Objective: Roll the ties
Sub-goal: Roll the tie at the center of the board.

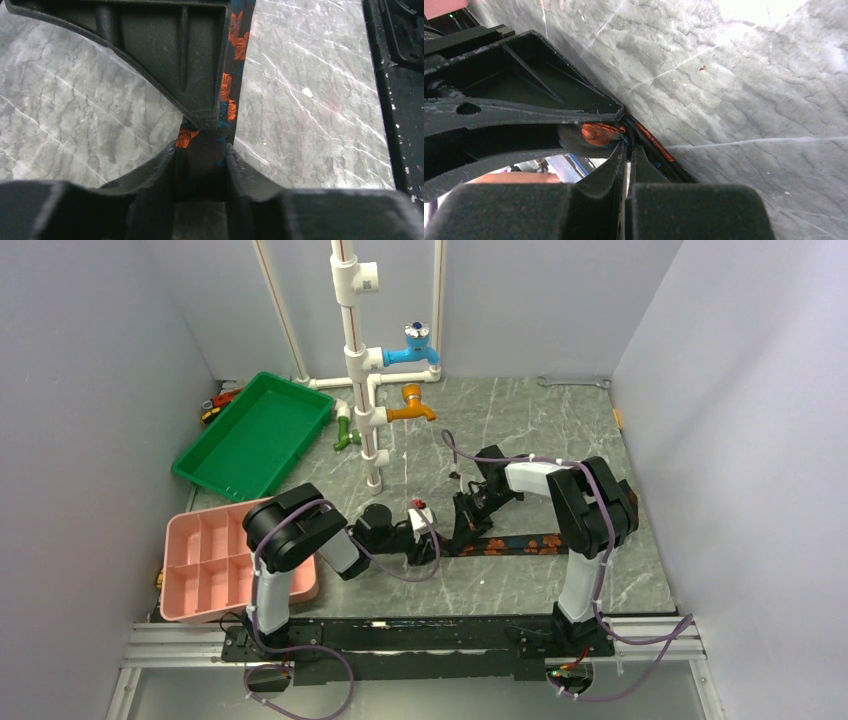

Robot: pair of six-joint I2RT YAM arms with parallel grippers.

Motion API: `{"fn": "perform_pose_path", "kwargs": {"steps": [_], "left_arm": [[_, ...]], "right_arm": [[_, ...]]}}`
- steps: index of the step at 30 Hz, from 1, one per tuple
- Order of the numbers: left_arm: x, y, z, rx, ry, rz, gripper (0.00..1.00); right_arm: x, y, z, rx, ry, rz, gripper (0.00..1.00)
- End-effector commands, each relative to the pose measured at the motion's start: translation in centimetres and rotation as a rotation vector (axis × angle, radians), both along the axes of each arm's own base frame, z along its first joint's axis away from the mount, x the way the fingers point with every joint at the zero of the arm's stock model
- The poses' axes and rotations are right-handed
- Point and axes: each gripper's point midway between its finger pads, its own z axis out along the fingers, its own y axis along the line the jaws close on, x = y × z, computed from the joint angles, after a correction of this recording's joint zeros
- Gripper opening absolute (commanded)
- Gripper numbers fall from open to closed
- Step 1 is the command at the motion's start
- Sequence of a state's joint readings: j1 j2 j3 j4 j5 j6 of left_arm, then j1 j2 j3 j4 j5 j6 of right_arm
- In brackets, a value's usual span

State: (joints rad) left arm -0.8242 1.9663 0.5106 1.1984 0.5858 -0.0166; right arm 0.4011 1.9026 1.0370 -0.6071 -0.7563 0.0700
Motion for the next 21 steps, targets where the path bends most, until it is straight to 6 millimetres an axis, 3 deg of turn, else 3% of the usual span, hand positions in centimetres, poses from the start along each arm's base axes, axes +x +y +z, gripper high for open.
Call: {"fn": "perform_pose_path", "kwargs": {"steps": [1,4,7,10,16,19,21], "left_arm": [[-1.9,0.2,-1.7,0.047,0.071,-0.037,0.31],[-1.8,0.9,-2.8,0.16,0.005,-0.039,0.21],[-1.6,2.5,-4.5,0.329,-0.006,-0.021,0.16],[-1.5,3.4,-5.0,0.426,-0.027,-0.017,0.14],[-1.6,3.9,-5.2,0.528,-0.053,-0.016,0.13],[-2.2,3.9,-5.5,0.562,-0.074,-0.033,0.13],[-2.3,3.9,-5.8,0.577,-0.077,-0.039,0.14]], "right_arm": [[1.0,-1.7,-4.0,-0.162,-0.12,0.029,0.0],[1.1,-1.3,-3.2,-0.137,-0.111,0.031,0.0],[1.0,-1.1,-1.0,-0.097,-0.106,0.023,0.13],[1.0,-1.6,1.5,-0.048,-0.092,0.002,0.27],[0.8,-3.5,5.8,0.074,-0.068,-0.062,0.38],[0.5,-2.4,7.6,0.164,-0.053,-0.084,0.5],[0.5,-1.3,7.7,0.196,-0.021,-0.103,0.51]]}}
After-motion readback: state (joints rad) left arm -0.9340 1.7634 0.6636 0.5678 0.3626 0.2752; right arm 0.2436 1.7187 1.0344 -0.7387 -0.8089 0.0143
